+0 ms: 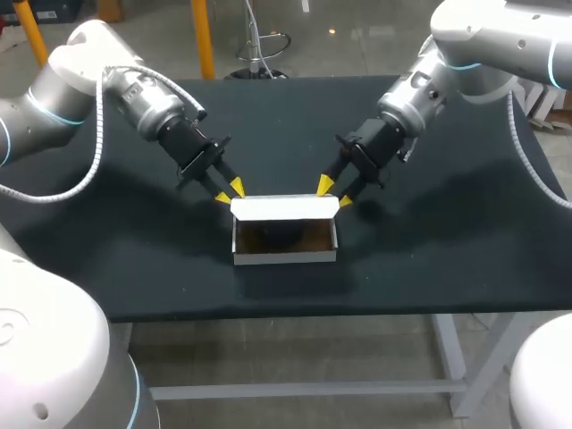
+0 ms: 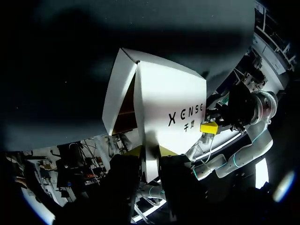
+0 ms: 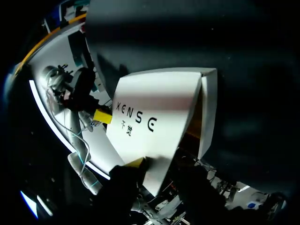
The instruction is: Assemble the packaging by folding the flat box into shape, placing the metal phone stand inside, and closing the box properly
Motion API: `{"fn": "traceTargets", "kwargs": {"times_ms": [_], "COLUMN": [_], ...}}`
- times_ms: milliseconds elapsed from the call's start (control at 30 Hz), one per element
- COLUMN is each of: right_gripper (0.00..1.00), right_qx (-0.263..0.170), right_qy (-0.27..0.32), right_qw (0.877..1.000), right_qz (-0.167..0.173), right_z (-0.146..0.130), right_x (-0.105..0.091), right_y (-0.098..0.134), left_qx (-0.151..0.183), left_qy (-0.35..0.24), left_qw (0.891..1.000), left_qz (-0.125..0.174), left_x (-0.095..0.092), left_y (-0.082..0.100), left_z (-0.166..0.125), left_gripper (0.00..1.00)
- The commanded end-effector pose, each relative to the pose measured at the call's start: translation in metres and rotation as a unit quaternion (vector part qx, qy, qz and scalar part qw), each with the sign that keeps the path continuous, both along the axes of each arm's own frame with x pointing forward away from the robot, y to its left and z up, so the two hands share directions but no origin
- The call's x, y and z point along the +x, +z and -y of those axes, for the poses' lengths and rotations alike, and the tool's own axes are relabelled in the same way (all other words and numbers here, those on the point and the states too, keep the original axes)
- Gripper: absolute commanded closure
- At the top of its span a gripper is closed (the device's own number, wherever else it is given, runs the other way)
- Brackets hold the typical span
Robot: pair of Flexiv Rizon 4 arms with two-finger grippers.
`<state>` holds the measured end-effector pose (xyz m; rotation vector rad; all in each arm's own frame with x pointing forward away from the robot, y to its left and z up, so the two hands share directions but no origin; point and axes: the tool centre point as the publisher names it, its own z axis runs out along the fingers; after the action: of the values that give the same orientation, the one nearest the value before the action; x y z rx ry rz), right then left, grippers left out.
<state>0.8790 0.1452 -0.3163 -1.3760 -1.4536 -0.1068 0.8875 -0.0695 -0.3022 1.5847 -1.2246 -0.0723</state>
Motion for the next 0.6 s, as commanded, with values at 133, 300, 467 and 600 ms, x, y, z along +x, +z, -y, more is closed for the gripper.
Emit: {"fn": "traceTargets", "kwargs": {"times_ms": [133, 300, 467, 600], "right_gripper": [0.60, 0.60, 0.63, 0.67], "right_qx": [0.002, 0.002, 0.003, 0.004], "right_qy": [0.005, 0.005, 0.006, 0.006], "right_qw": [1.000, 1.000, 1.000, 1.000], "right_qz": [-0.003, -0.002, -0.002, -0.003], "right_z": [-0.0033, -0.0033, -0.0035, -0.0039], "right_x": [0.0047, 0.0043, 0.0040, 0.0036], "right_y": [0.0003, 0.0011, 0.0012, 0.0001], "left_qx": [0.002, 0.000, -0.002, -0.002], "left_qy": [0.005, 0.008, 0.010, 0.012], "left_qw": [1.000, 1.000, 1.000, 1.000], "left_qz": [0.005, 0.006, 0.007, 0.008], "left_x": [-0.0055, -0.0058, -0.0069, -0.0074], "left_y": [0.0021, 0.0022, 0.0014, -0.0001], "left_z": [0.0036, 0.0040, 0.0048, 0.0055], "left_gripper": [0.82, 0.87, 0.87, 0.89]}}
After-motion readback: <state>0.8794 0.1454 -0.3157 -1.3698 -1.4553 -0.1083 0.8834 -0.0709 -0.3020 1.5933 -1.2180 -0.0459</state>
